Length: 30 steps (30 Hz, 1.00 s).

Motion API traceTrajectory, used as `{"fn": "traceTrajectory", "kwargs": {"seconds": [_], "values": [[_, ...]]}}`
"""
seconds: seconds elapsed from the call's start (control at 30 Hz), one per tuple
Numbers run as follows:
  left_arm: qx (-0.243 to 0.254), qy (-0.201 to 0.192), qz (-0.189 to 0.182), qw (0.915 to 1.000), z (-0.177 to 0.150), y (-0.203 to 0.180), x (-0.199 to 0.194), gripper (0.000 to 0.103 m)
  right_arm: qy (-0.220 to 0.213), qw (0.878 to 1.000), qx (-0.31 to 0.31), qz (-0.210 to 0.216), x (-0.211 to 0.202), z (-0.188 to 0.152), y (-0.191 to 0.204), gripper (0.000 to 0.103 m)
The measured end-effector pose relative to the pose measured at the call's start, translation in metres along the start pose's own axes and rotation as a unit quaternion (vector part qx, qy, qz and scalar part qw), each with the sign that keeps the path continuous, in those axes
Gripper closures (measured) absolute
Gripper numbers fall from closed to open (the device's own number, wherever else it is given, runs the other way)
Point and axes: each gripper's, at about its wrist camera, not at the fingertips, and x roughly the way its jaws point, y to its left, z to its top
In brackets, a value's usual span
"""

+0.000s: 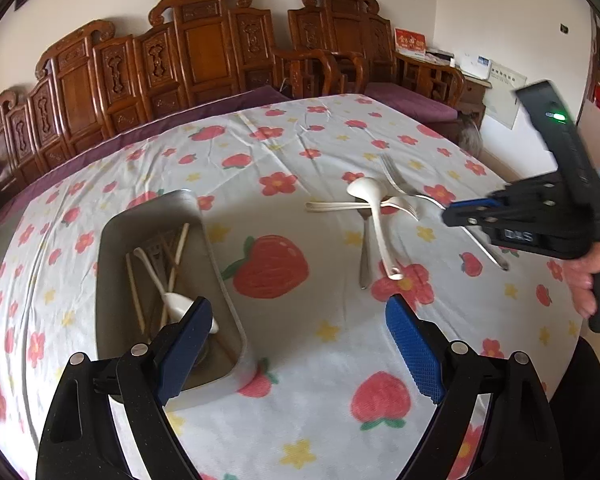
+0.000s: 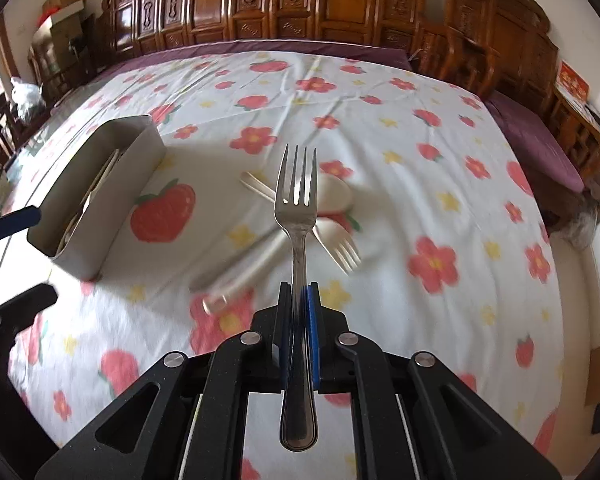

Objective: Organize utensils
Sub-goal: 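Lift the metal fork with the right gripper while the left gripper grasps a white plastic spoon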

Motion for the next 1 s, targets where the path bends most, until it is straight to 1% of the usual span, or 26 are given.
{"fn": "traceTrajectory", "kwargs": {"seconds": [0.2, 0.3, 0.47, 0.57, 0.67, 0.7, 0.77, 0.87, 1.0], "values": [[0.020, 0.011, 0.006, 0.9997, 0.008, -0.024, 0.012, 0.018, -0.009, 1.000, 0.019, -0.002, -0.017, -0.030, -0.026, 0.094], [0.015, 0.020, -0.002, 0.9997, 0.013, -0.035, 0.024, 0.018, -0.014, 0.999, 0.032, 0.005, -0.023, -0.040, -0.038, 0.094], [0.022, 0.033, -0.007, 0.9992, 0.024, -0.053, 0.047, 0.018, -0.019, 0.999, 0.041, 0.001, -0.029, -0.053, -0.054, 0.094], [0.026, 0.042, -0.012, 0.9987, 0.032, -0.060, 0.062, 0.018, -0.022, 0.998, 0.053, 0.001, -0.029, -0.058, -0.066, 0.094], [0.030, 0.049, -0.005, 0.9983, 0.040, -0.064, 0.077, 0.018, -0.026, 0.997, 0.067, 0.002, -0.029, -0.062, -0.077, 0.094], [0.031, 0.050, -0.009, 0.9982, 0.042, -0.066, 0.080, 0.018, -0.026, 0.997, 0.072, 0.003, -0.029, -0.063, -0.081, 0.094], [0.034, 0.057, -0.014, 0.9977, 0.048, -0.068, 0.090, 0.018, -0.026, 0.997, 0.076, 0.004, -0.028, -0.064, -0.085, 0.094], [0.040, 0.064, -0.010, 0.9971, 0.055, -0.070, 0.103, 0.018, -0.026, 0.997, 0.079, 0.005, -0.027, -0.065, -0.091, 0.094], [0.036, 0.075, -0.018, 0.9964, 0.066, -0.072, 0.118, 0.018, -0.028, 0.996, 0.084, 0.007, -0.027, -0.065, -0.096, 0.094]]}}
